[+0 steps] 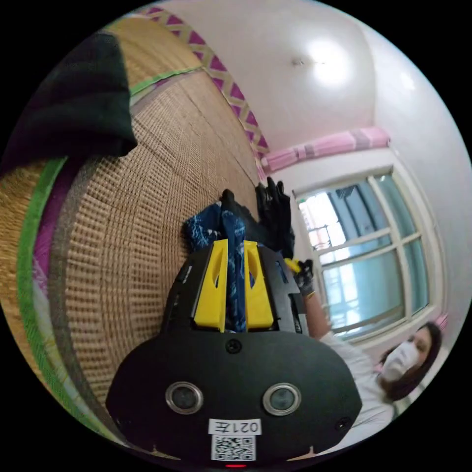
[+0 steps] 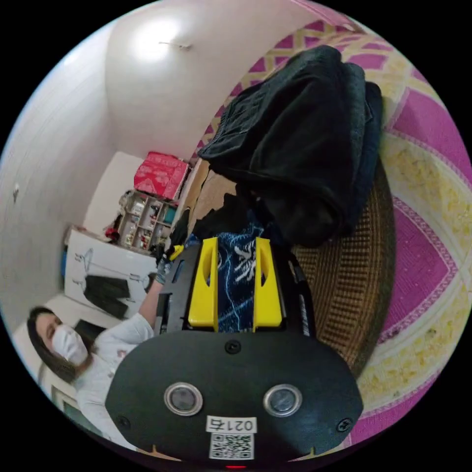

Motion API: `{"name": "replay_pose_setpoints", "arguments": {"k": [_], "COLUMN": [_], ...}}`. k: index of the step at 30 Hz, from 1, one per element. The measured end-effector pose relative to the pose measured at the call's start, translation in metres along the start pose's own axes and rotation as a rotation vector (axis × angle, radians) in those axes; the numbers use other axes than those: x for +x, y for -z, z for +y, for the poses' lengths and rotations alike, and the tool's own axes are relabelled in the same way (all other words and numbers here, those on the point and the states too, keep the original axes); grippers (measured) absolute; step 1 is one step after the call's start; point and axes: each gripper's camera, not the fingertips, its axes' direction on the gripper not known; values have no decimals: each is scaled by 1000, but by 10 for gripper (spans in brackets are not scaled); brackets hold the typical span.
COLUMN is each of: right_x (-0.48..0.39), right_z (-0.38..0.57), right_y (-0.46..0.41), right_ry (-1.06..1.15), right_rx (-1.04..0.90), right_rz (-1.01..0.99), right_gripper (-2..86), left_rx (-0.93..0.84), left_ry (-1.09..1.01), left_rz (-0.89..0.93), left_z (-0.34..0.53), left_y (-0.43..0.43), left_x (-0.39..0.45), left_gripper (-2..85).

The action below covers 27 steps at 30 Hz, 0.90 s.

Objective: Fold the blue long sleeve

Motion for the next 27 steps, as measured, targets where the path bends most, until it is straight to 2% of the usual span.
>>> {"name": "replay_pose_setpoints", "arguments": {"k": [5, 7, 10, 13, 15, 19, 22, 23, 24, 27], "right_x": [-36, -45, -53, -54, -50, -54, -68, -73, -78, -93], "right_z": [36, 55, 90, 119, 129, 129, 147, 160, 175, 213], "right_y": [-23, -32, -35, -40, -65, -85, -77, -74, -77, -106], "right_ry": [149, 178, 184, 157, 140, 154, 192, 210, 221, 267], "right_rx": [-132, -160, -158, -189, -266, -259, -240, -260, -306, -479], "right_rz": [98, 154, 217, 215, 231, 236, 181, 93, 11, -20], "right_gripper": [109, 114, 119, 111, 75, 37, 25, 23, 23, 32], "left_rx": [-135, -162, -194, -243, -292, -335, -337, -343, -358, -433], "left_ry": [-229, -282, -303, -301, -306, -325, -346, -335, -330, -326], "left_rz": [-132, -227, -274, -280, -291, -233, -201, -158, -140, -140], "left_z": [35, 49, 71, 85, 87, 75, 80, 85, 89, 116], "left_y": [-16, -25, -34, -47, -64, -78, -63, -53, -49, -42], "left_x": [45, 58, 68, 67, 64, 62, 62, 61, 61, 57], "left_gripper": [91, 104, 111, 84, 43, 0, -7, -7, -8, -7]}}
